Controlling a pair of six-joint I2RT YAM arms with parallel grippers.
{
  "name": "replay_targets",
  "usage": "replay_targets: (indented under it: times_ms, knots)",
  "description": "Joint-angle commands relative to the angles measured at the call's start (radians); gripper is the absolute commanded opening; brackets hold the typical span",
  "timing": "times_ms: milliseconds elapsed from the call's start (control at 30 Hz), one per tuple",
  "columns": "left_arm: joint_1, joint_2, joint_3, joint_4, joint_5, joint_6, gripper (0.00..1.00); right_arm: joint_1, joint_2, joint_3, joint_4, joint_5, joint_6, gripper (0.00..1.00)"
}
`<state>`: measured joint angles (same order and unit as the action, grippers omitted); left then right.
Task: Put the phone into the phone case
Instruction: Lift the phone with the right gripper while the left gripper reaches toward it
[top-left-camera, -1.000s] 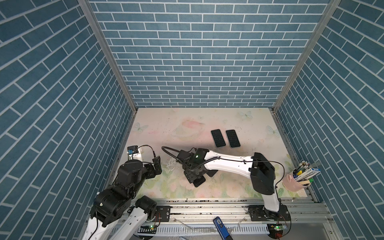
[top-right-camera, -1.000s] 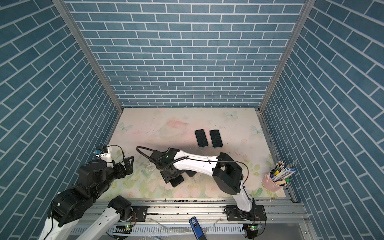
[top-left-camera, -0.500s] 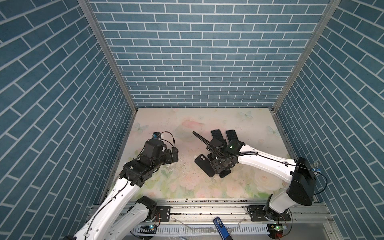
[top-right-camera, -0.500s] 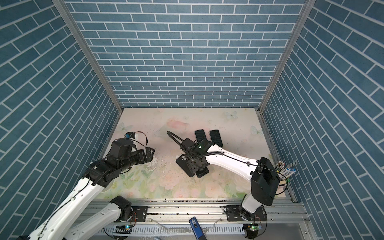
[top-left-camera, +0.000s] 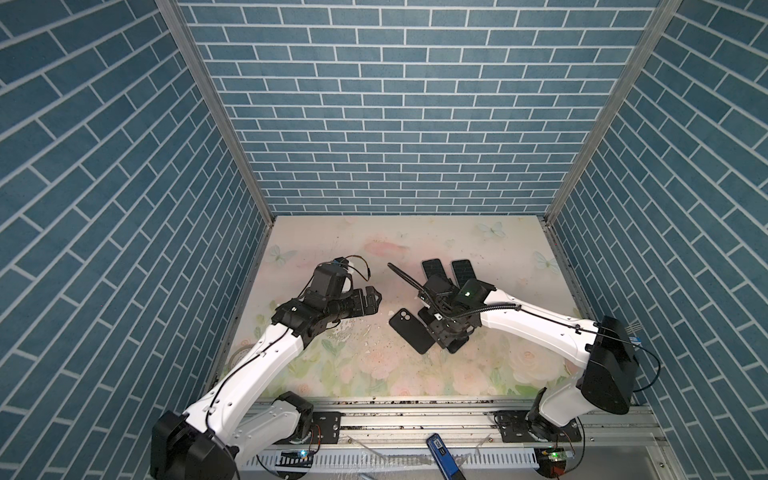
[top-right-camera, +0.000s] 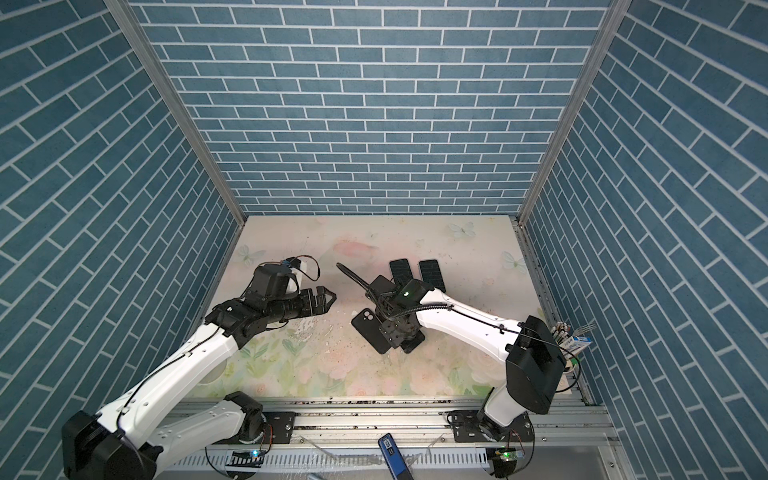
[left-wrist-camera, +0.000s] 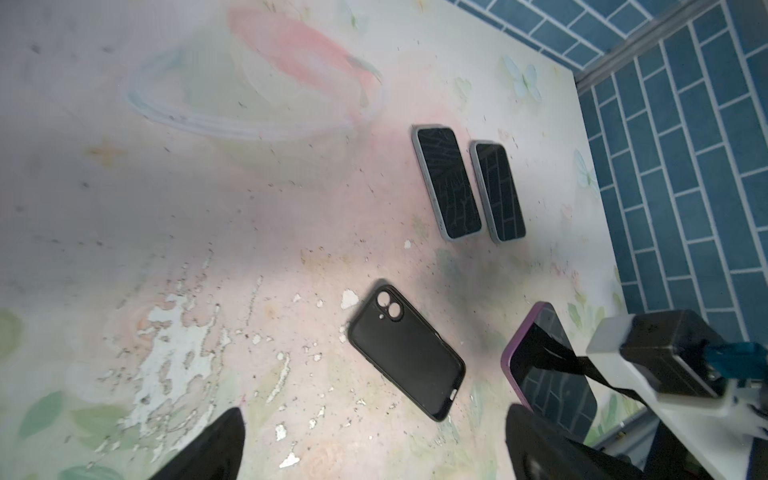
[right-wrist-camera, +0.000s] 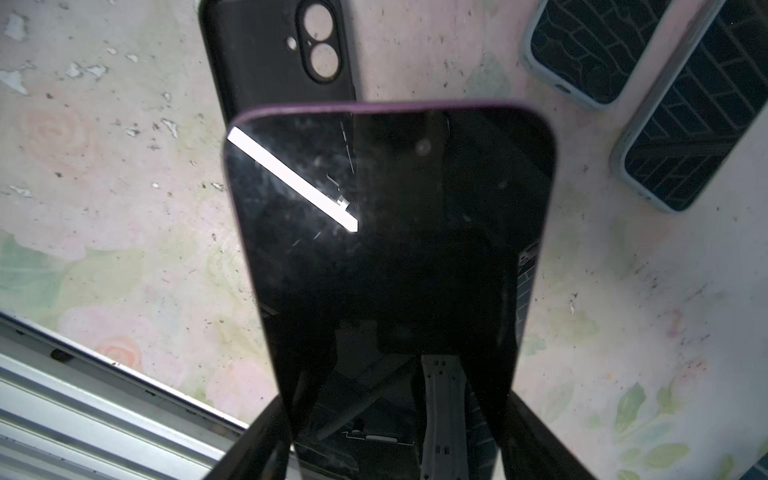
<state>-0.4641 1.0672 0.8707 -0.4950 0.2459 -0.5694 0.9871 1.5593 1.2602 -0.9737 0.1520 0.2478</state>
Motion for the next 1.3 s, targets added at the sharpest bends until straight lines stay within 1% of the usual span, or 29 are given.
replay_targets:
  times_ms: [0, 100, 167, 267, 333, 500, 567, 633, 700, 800, 967, 1100, 1267]
  knots:
    - [0.005, 0.013, 0.011, 0.067, 0.137, 0.023, 0.95, -0.002, -0.023, 0.052, -0.005, -0.028, -0.099, 0.68]
    - [0.005, 0.026, 0.019, 0.107, 0.185, 0.022, 0.93, -0.001, -0.004, 0.095, -0.037, -0.025, -0.116, 0.68]
    - [0.005, 0.047, 0.025, 0.137, 0.241, -0.008, 0.92, -0.002, 0.009, 0.125, -0.054, -0.027, -0.129, 0.68]
    - [0.005, 0.101, 0.054, 0.090, 0.259, -0.040, 0.90, -0.002, 0.016, 0.156, -0.053, -0.035, -0.148, 0.68]
    - [0.005, 0.120, 0.052, 0.100, 0.284, -0.058, 0.89, -0.004, 0.023, 0.179, -0.057, -0.037, -0.154, 0.68]
    - [0.005, 0.132, 0.023, 0.191, 0.351, -0.099, 0.89, -0.001, 0.043, 0.224, -0.082, -0.063, -0.169, 0.67]
    - [0.005, 0.147, 0.008, 0.251, 0.395, -0.128, 0.88, -0.001, 0.039, 0.229, -0.083, -0.071, -0.171, 0.67]
    - [0.005, 0.166, -0.009, 0.319, 0.436, -0.167, 0.83, -0.001, 0.035, 0.230, -0.085, -0.078, -0.171, 0.67]
    - [0.005, 0.182, -0.025, 0.388, 0.471, -0.208, 0.76, -0.001, 0.033, 0.230, -0.088, -0.081, -0.168, 0.67]
    - [0.002, 0.191, -0.045, 0.455, 0.493, -0.250, 0.70, -0.001, 0.029, 0.231, -0.089, -0.086, -0.163, 0.67]
    - [0.000, 0.203, -0.055, 0.489, 0.513, -0.276, 0.64, -0.001, 0.019, 0.234, -0.078, -0.103, -0.155, 0.66]
    - [-0.005, 0.220, -0.065, 0.539, 0.544, -0.310, 0.60, 0.001, 0.020, 0.241, -0.072, -0.123, -0.152, 0.66]
    - [-0.011, 0.234, -0.069, 0.531, 0.557, -0.316, 0.47, 0.001, 0.022, 0.259, -0.076, -0.122, -0.154, 0.66]
